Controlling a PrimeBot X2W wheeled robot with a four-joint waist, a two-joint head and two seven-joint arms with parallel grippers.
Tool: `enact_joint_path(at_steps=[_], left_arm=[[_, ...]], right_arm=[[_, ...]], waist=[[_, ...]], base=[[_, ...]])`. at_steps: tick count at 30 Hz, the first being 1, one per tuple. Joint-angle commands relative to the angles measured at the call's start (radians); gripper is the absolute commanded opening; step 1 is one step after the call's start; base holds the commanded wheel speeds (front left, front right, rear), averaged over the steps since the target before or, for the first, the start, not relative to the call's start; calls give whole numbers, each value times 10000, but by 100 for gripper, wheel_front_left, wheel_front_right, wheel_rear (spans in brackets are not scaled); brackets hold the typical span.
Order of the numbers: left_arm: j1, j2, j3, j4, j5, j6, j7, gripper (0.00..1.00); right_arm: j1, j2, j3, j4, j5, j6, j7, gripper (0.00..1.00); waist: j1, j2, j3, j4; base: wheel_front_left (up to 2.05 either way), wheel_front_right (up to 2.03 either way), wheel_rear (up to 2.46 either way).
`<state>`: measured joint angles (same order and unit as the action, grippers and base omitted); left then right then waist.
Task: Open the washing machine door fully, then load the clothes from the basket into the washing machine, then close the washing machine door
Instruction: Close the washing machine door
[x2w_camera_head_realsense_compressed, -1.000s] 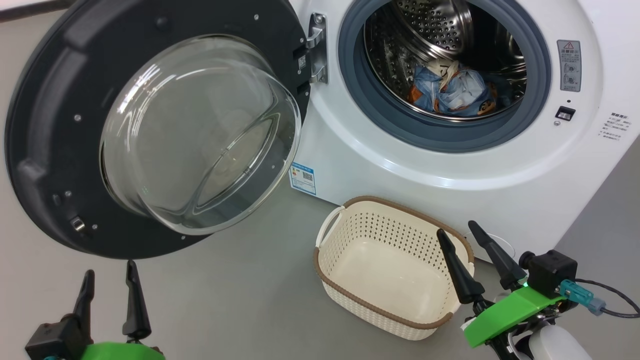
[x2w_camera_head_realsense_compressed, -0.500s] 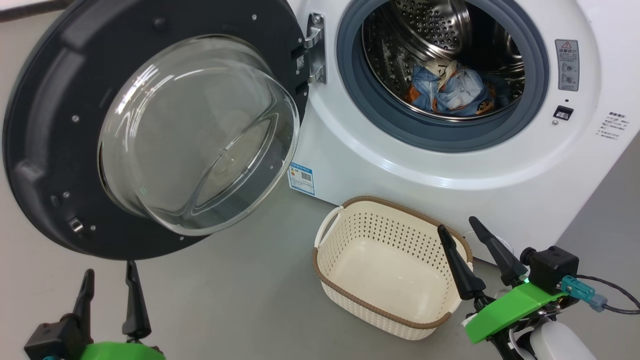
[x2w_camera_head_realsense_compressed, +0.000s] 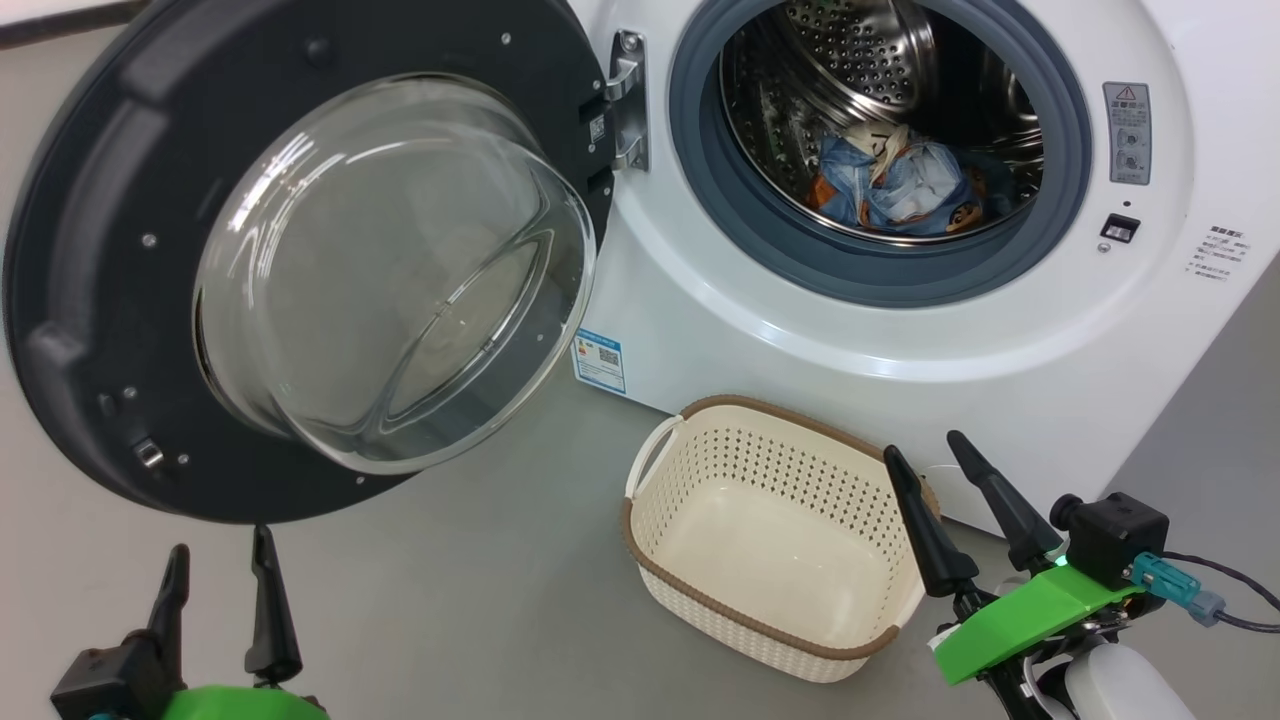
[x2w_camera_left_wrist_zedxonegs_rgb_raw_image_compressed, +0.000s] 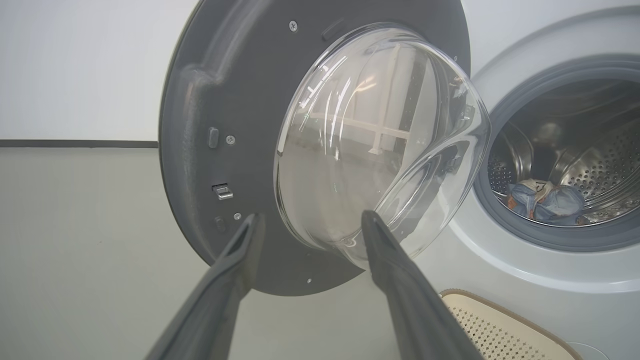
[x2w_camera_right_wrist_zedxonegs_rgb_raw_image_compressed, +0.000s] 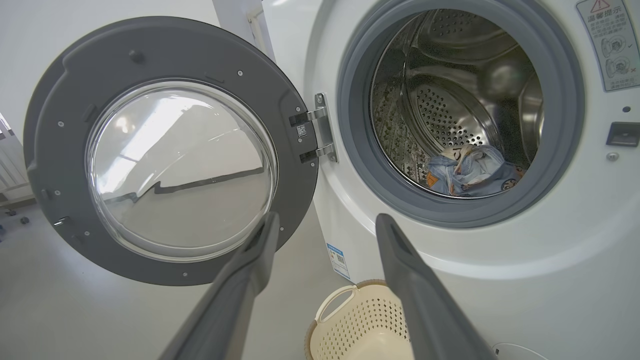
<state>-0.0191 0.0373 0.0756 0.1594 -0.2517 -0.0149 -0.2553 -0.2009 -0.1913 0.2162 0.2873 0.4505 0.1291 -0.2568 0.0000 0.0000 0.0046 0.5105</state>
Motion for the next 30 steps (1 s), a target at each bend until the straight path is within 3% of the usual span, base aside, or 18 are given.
enact_joint_path(at_steps=[1,6,7,9,10,18,26,30], left_arm=[[-326,129,360,-195,76,-61,-65,100],[-360,154,464,-154,110,-148,-65,100],[-386,166,476,-147,112,-176,-65,75],[-476,194,531,-252,102,-250,-65,15],[-520,207,566,-350,105,-283,-65,0],[-1074,608,952,-1410,-247,-573,-28,0],[-2040,1726,1802,-2107,-1023,-773,484,0],[-2730,2175,2462,-2143,-2010,-867,789,0]], right_arm=[[13,5,165,-291,38,16,-49,100],[31,67,174,-318,16,16,-49,100],[31,78,174,-322,12,16,-49,100],[32,102,181,-331,5,16,-49,100],[30,107,185,-333,4,16,-49,100],[69,102,169,-321,10,16,-49,100],[94,69,235,-315,22,16,-49,100],[81,-43,273,-296,20,16,-49,100]], waist=[[0,0,3,-37],[0,0,31,-199],[0,0,44,-225],[0,0,75,-274],[0,0,95,-297],[0,0,131,-441],[0,0,65,-700],[0,0,118,-905]], base=[[0,0,0],[0,0,0],[0,0,0],[0,0,0],[0,0,0],[0,0,0],[0,0,0],[0,0,0]])
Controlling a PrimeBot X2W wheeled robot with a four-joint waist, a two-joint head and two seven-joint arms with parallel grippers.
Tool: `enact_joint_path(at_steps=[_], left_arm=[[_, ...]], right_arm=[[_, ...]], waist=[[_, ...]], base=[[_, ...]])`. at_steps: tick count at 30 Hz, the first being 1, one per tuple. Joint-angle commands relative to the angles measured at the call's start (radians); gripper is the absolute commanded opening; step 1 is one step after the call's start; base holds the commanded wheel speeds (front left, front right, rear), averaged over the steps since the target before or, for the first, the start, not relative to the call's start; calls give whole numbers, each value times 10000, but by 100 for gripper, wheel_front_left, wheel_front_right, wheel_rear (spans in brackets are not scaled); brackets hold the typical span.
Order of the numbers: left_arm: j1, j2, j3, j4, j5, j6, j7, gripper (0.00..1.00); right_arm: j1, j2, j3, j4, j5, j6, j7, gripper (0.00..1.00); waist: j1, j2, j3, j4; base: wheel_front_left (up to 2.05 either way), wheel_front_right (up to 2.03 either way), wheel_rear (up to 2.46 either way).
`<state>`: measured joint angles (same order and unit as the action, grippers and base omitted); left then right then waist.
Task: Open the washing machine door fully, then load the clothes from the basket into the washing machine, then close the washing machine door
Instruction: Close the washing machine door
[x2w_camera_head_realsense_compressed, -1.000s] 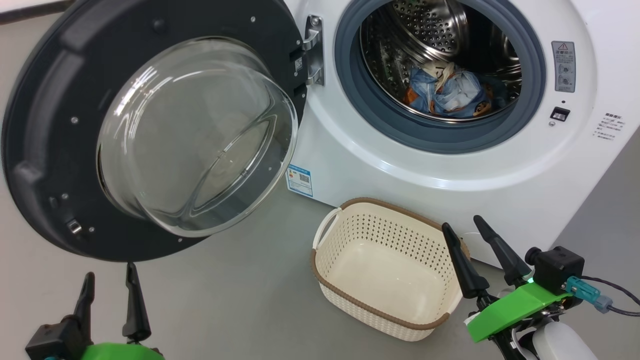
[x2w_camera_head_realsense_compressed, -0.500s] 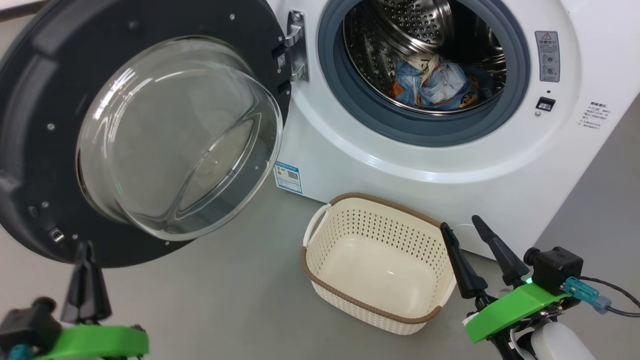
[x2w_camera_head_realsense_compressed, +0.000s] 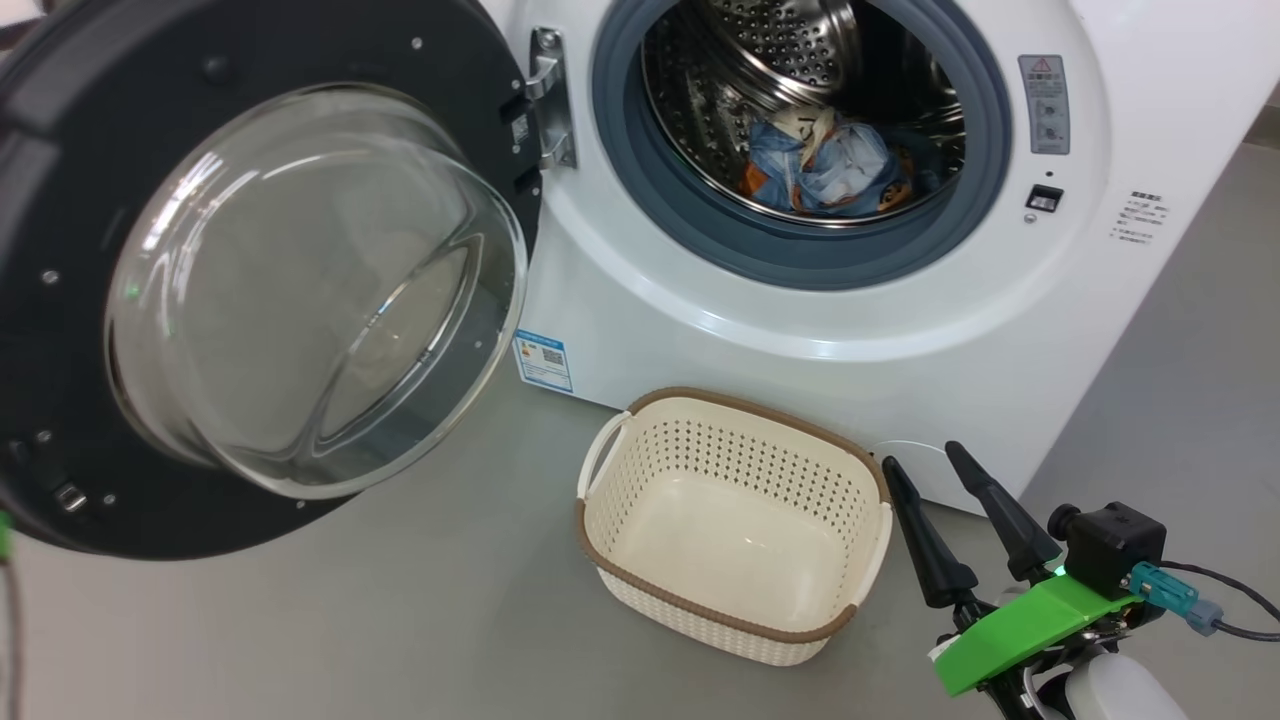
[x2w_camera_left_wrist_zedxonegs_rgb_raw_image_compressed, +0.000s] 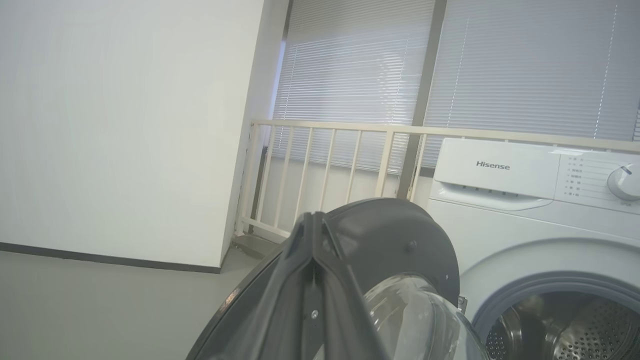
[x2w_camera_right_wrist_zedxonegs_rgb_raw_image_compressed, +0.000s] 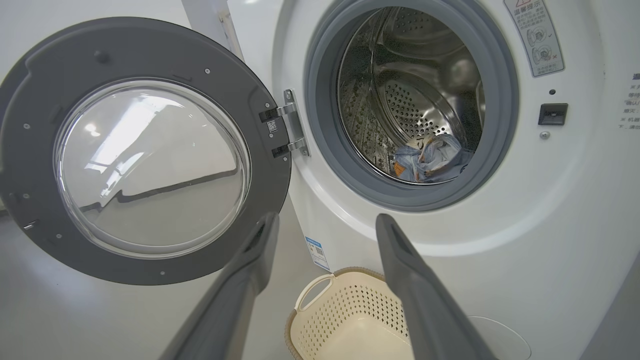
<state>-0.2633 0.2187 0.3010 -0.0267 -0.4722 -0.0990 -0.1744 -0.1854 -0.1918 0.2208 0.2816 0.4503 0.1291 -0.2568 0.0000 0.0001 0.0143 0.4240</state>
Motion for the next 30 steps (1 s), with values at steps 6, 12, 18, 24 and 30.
enact_joint_path(at_steps=[6,12,18,24,30], left_arm=[[-1383,968,1582,1065,-2109,-151,555,0],[-2719,1564,3220,4093,-5203,-241,1598,0],[-3476,2151,3866,6329,-6593,-297,2058,0],[-3820,2700,4141,7880,-7332,-312,2262,0],[-3891,3125,4160,8940,-7736,-314,2401,0]], right_arm=[[-150,-252,329,-221,24,16,-49,100],[-352,-516,480,-206,-1,16,-49,100],[-496,-814,606,-199,14,16,-49,100],[-689,-1033,796,-254,23,16,-49,100],[-817,-1169,815,-245,37,16,-49,100]], waist=[[0,-1,205,-385],[0,-1,507,-837],[0,-1,828,-1097],[0,-1,1088,-1391],[0,-1,1286,-1601]], base=[[0,0,0],[0,0,0],[0,0,0],[0,0,0],[0,0,0]])
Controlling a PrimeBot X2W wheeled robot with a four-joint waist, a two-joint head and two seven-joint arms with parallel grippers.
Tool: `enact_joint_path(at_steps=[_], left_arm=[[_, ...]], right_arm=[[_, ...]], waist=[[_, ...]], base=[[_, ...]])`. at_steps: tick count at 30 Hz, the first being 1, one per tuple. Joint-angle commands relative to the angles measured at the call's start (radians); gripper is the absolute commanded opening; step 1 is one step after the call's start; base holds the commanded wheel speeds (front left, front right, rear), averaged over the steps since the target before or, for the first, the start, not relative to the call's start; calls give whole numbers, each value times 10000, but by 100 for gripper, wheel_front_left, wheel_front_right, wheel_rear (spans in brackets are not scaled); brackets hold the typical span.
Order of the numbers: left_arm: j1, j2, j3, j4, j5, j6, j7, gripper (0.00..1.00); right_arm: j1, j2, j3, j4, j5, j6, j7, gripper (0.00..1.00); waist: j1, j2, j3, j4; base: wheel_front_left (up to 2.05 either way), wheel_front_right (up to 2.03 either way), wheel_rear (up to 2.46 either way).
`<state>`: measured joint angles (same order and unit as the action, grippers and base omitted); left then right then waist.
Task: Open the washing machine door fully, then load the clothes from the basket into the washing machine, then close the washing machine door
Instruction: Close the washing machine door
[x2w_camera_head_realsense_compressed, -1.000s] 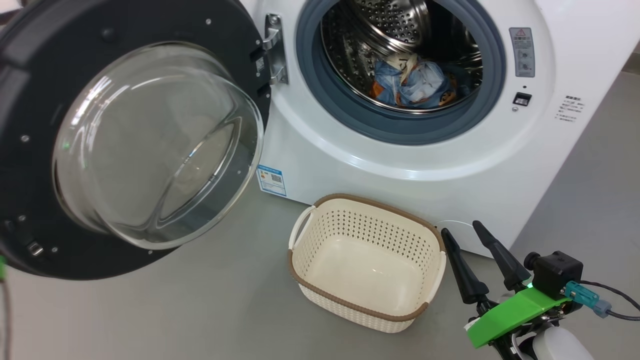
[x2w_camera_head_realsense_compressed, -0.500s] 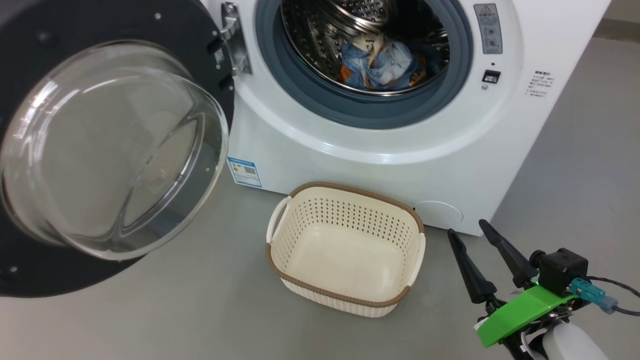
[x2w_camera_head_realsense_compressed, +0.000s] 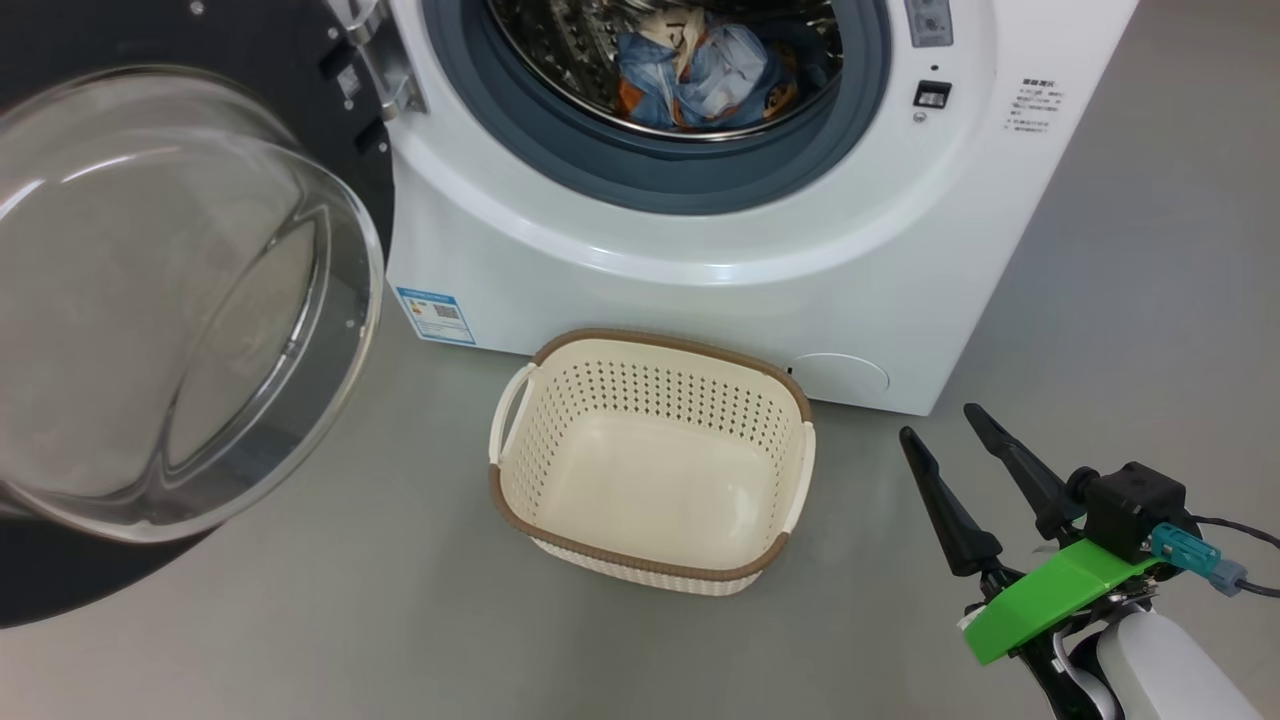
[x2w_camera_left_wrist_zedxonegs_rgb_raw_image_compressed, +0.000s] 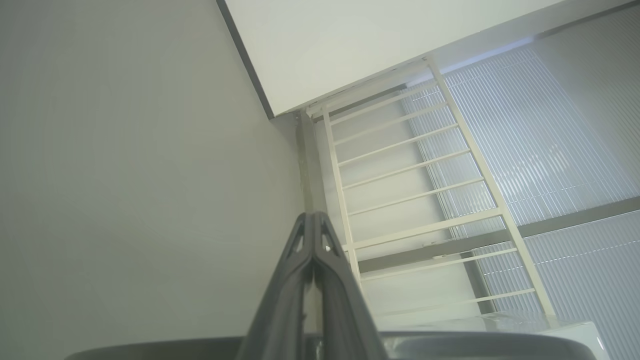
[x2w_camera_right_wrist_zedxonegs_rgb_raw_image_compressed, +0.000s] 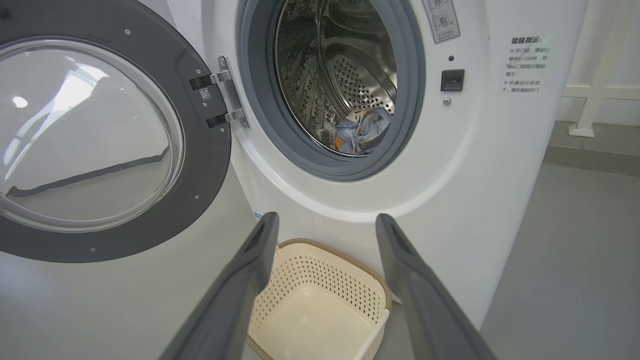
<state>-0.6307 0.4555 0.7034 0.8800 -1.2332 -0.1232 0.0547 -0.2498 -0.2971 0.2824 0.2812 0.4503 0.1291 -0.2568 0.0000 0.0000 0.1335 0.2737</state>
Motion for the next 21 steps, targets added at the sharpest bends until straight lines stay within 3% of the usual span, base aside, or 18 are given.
enact_joint_path(at_steps=[1,14,21], left_arm=[[-238,818,127,-7,-176,-73,125,0],[-145,1061,-503,498,-715,-74,1346,0],[316,940,-1114,260,-1128,-74,3166,0]], right_arm=[[-175,-123,196,-245,36,16,-49,100],[-287,-169,211,-234,39,16,-49,100],[-203,-56,121,-171,34,16,-49,100]], waist=[[0,0,112,-122],[0,0,221,-254],[0,0,24,-142]], base=[[0,0,0],[0,0,0],[0,0,0]])
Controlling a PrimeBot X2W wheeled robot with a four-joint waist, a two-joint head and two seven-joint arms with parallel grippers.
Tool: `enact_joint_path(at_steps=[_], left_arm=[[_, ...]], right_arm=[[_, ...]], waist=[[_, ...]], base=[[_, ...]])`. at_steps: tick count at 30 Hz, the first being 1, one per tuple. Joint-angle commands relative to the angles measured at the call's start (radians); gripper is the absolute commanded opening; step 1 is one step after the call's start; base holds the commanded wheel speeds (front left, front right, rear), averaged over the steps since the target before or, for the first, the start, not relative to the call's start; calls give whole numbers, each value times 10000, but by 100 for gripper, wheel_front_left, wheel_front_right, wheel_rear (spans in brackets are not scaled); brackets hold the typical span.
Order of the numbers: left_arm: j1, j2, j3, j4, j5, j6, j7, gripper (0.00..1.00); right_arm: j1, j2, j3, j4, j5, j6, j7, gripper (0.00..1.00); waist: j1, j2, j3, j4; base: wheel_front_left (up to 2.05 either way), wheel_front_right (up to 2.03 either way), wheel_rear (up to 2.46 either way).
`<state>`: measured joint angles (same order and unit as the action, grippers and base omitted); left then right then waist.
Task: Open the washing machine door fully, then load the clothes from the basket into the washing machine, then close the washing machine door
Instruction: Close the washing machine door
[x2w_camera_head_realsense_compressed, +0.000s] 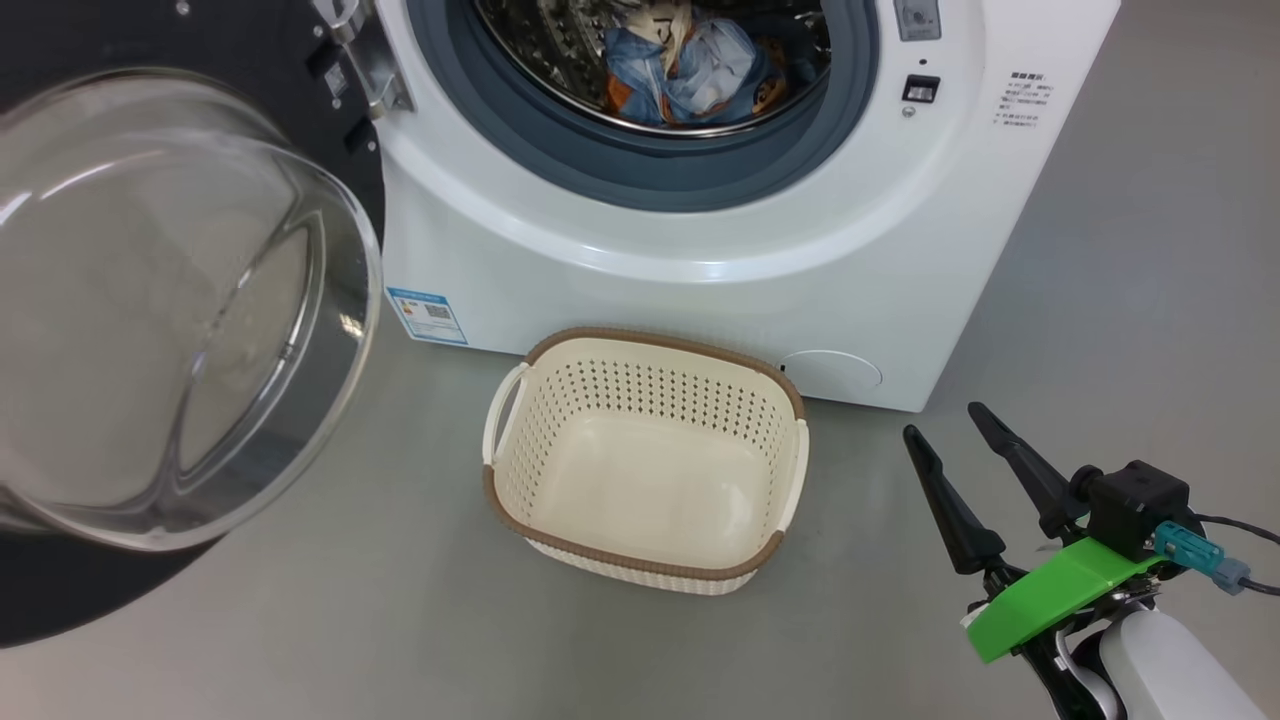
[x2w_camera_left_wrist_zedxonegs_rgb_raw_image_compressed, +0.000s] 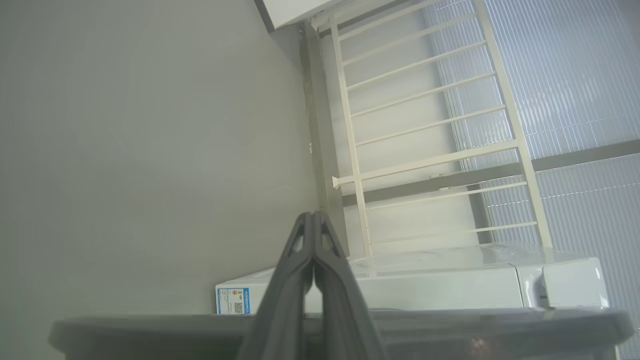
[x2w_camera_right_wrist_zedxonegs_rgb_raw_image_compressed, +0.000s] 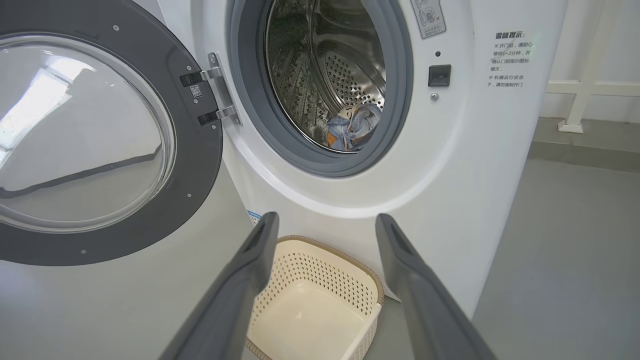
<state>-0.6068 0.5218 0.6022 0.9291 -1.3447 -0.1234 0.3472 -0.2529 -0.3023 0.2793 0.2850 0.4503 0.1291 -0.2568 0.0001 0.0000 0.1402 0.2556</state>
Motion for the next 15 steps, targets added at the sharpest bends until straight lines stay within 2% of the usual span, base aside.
enact_joint_path(at_steps=[1,9,15], left_arm=[[166,272,-174,-288,-55,-72,453,0],[888,138,-696,-910,-461,-72,2192,0],[1485,-38,-1052,-1918,-819,-72,3478,0]], right_arm=[[-156,15,139,-205,41,16,-49,100],[53,227,31,-211,66,16,-49,100],[186,404,-12,-206,101,16,-49,100]], waist=[[-1,0,-92,68],[-1,0,-464,306],[-1,0,-739,462]], base=[[0,0,0],[0,0,0],[0,0,0]])
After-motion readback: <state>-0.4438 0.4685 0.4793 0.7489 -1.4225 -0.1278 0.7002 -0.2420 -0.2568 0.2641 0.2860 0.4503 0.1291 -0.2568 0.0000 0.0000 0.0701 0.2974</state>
